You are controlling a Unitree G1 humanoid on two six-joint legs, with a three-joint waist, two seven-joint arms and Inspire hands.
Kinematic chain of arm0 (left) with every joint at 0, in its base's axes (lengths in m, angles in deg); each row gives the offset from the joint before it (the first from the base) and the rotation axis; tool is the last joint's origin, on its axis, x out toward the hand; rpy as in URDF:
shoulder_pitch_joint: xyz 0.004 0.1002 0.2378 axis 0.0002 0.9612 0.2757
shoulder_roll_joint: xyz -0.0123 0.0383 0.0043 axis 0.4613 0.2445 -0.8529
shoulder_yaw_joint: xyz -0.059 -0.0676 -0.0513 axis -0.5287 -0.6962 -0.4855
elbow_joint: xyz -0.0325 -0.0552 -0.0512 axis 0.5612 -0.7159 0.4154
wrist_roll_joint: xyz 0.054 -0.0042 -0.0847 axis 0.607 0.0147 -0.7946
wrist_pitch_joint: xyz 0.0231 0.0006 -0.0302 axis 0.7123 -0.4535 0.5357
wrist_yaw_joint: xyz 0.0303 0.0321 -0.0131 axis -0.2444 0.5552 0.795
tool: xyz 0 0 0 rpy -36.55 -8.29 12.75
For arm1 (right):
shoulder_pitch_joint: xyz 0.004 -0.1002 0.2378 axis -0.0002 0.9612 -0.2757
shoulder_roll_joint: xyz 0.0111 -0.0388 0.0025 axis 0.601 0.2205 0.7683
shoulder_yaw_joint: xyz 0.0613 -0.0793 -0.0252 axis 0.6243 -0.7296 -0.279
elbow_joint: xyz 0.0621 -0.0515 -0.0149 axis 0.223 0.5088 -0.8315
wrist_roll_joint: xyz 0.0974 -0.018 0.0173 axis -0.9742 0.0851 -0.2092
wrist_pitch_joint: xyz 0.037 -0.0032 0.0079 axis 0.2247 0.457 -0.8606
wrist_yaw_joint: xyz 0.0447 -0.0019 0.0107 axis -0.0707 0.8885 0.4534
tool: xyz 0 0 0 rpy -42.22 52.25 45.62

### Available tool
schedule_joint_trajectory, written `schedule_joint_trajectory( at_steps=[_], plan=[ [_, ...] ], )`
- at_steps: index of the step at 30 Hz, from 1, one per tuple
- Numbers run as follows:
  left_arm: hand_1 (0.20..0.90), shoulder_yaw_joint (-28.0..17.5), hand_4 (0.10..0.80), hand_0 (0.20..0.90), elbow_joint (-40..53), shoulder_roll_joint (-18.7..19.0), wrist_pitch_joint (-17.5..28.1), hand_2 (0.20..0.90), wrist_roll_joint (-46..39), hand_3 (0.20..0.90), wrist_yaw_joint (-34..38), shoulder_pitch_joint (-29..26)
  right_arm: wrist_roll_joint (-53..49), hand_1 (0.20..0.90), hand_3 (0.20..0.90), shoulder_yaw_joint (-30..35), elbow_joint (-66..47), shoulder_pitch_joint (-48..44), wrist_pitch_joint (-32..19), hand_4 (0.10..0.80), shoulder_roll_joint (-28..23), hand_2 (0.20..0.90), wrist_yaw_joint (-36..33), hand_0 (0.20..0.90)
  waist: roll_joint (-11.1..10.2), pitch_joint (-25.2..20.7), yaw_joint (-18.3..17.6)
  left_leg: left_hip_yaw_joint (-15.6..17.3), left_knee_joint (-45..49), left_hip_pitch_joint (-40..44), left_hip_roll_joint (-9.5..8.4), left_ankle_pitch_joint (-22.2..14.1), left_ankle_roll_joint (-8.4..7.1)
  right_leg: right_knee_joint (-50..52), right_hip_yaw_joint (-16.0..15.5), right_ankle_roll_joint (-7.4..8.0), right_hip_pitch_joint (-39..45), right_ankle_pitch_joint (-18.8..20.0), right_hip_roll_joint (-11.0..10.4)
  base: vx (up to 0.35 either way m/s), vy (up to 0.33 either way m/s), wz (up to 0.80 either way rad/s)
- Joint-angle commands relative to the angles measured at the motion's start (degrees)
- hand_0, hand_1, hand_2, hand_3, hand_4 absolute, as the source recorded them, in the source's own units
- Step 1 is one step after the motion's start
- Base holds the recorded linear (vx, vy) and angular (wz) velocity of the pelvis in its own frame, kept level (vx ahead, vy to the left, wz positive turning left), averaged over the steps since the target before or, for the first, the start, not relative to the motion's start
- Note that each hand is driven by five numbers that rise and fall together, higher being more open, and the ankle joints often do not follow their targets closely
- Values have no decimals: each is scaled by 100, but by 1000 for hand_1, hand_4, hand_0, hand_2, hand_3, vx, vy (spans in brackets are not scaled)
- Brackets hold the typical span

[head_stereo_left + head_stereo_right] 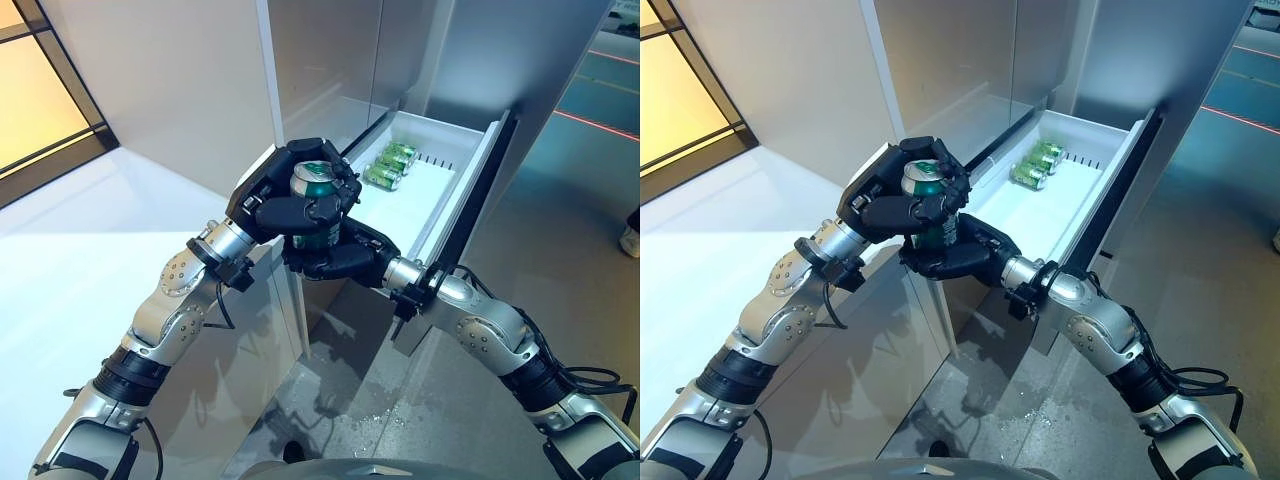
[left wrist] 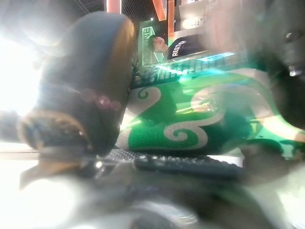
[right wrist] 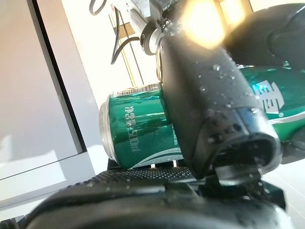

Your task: Put drinks into fridge and close the fridge

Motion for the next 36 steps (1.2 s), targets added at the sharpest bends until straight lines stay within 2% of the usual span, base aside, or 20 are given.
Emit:
schedule_joint_trajectory(
  at_steps=[1, 3, 6, 7, 8, 18, 24, 29, 33, 36],
  plan=[
    [335, 409, 141, 335, 722, -480, 779, 335, 182, 241, -601, -810, -418, 300, 200, 478, -118, -576, -731, 100, 860, 300, -424, 300, -37, -558, 51, -93, 11, 396, -244, -893, 198, -109, -253, 230, -465, 488, -2, 0, 0, 0],
    [389, 400, 204, 389, 715, -464, 769, 389, 209, 304, -617, -813, -325, 300, 200, 529, -118, -586, -778, 100, 821, 300, -453, 300, -37, -555, 42, -110, 11, 399, -238, -892, 196, -108, -233, 222, -456, 484, 16, -6, -38, 6],
    [502, 414, 336, 502, 692, -439, 721, 502, 270, 436, -610, -852, -266, 300, 200, 608, -118, -654, -779, 100, 759, 300, -546, 300, -40, -546, 20, -156, 11, 406, -224, -887, 187, -100, -193, 201, -449, 475, 49, -4, -60, 12],
    [808, 421, 693, 808, 686, -432, 705, 808, 297, 793, -590, -867, -259, 300, 200, 629, -124, -681, -769, 100, 738, 300, -586, 300, -42, -543, 15, -170, 11, 407, -219, -883, 182, -100, -186, 194, -444, 472, 59, -2, -62, 6],
    [900, 426, 800, 900, 681, -429, 694, 900, 316, 900, -589, -877, -253, 300, 200, 638, -126, -698, -759, 100, 731, 300, -613, 300, -43, -541, 13, -179, 11, 407, -216, -881, 179, -101, -183, 189, -440, 469, 65, -2, -82, 5],
    [900, 348, 800, 900, 553, -203, 846, 900, 438, 900, -342, -890, -63, 300, 200, 905, -37, -996, -861, 100, 407, 300, -924, 300, -46, -488, 39, -259, 16, 419, -96, -818, 48, -110, -274, 99, -361, 406, 178, -6, -99, 9],
    [900, 137, 800, 900, 497, -171, 1097, 900, 561, 900, 63, -847, 72, 300, 200, 1083, 67, -1122, -833, 100, 331, 300, -1100, 300, -57, -474, 83, -289, 43, 406, -33, -792, -33, -122, -370, 60, -312, 362, 207, -4, -75, 8],
    [900, -159, 800, 900, 447, -184, 1515, 900, 587, 900, 591, -810, 401, 300, 200, 1279, 262, -1081, -863, 100, 344, 300, -1306, 300, -51, -475, 123, -303, 69, 399, 22, -763, -101, -114, -475, 35, -266, 323, 202, 11, -54, 2],
    [900, -518, 800, 900, 471, -290, 1816, 900, 611, 900, 987, -740, 1533, 300, 200, 1513, 509, -1126, -1002, 100, 311, 300, -1512, 300, -46, -447, 176, -355, 159, 370, 55, -768, -152, -33, -554, -2, -247, 257, 183, 27, -29, 6],
    [900, -701, 800, 900, 472, -344, 1864, 900, 627, 900, 1211, -739, 2241, 300, 200, 1580, 752, -1267, -1100, 100, 203, 300, -1649, 300, -44, -428, 236, -415, 182, 362, 52, -769, -167, 7, -624, -23, -225, 213, 176, 34, -39, 13]
  ],
)
